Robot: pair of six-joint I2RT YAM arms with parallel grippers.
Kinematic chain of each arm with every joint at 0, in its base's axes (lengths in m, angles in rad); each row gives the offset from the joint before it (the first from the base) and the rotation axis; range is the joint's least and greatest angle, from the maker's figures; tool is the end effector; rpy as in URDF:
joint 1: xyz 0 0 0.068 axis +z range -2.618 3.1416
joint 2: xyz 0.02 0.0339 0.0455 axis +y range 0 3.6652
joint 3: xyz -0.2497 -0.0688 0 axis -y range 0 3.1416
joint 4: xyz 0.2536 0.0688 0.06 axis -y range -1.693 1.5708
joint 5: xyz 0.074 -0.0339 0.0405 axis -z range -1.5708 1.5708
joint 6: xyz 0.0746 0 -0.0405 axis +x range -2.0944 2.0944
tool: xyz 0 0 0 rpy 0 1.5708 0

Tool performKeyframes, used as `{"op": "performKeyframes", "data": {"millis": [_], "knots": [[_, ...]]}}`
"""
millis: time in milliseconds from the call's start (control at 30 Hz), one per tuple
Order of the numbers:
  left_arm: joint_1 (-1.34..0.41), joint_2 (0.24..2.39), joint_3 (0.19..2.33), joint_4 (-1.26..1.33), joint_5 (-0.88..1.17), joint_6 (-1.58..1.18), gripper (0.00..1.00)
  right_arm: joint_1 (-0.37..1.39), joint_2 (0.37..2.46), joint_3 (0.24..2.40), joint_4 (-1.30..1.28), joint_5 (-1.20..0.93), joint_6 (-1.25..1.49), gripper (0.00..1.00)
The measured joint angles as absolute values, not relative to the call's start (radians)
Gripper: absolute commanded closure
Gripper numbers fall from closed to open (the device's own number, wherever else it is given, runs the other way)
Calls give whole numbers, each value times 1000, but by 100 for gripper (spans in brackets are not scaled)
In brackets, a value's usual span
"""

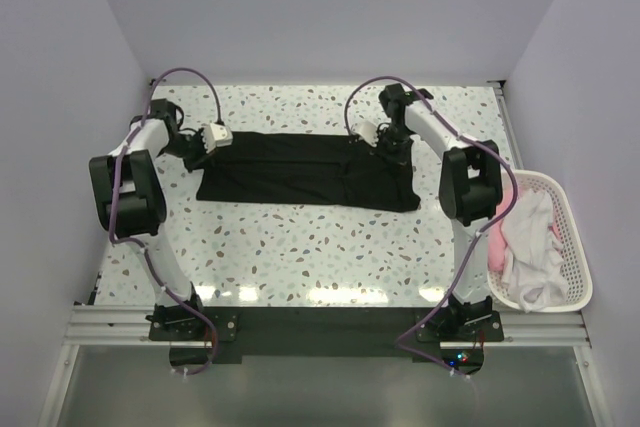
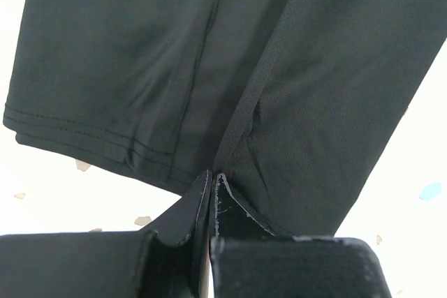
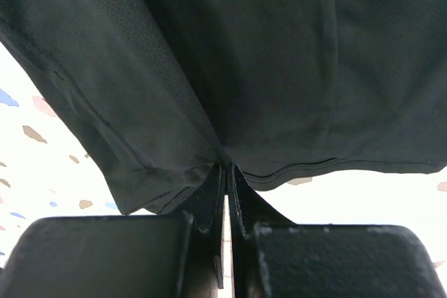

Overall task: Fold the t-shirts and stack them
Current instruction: Fold the tshirt

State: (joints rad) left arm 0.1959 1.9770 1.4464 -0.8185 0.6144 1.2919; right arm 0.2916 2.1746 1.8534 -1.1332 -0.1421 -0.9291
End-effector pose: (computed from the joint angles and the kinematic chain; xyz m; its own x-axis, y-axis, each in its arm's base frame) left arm 0.3982 0.0352 0.1346 -0.2968 0.7420 -0.6012 0.9103 0.4100 0.0566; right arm 0.4170 0.1362 0.1491 -0.3288 -0.9267 -0.1822 -0.9418 0.3359 -0.0088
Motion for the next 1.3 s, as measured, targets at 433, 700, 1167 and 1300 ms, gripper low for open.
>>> {"op": "performKeyframes", "data": {"millis": [433, 700, 1167, 1300], "knots": [[184, 1993, 1449, -762, 599, 1186, 62, 281, 2199, 1905, -1124, -115, -879, 59], [257, 1900, 1404, -764, 627, 1045, 51, 192, 2189, 1914, -1224, -189, -728, 57], [305, 1810, 1211, -748, 601, 828, 42, 146, 2082, 1598, -1161, -252, -501, 59], [305, 1812, 1184, -710, 567, 786, 41, 144, 2085, 1576, -1116, -231, -478, 59]]}}
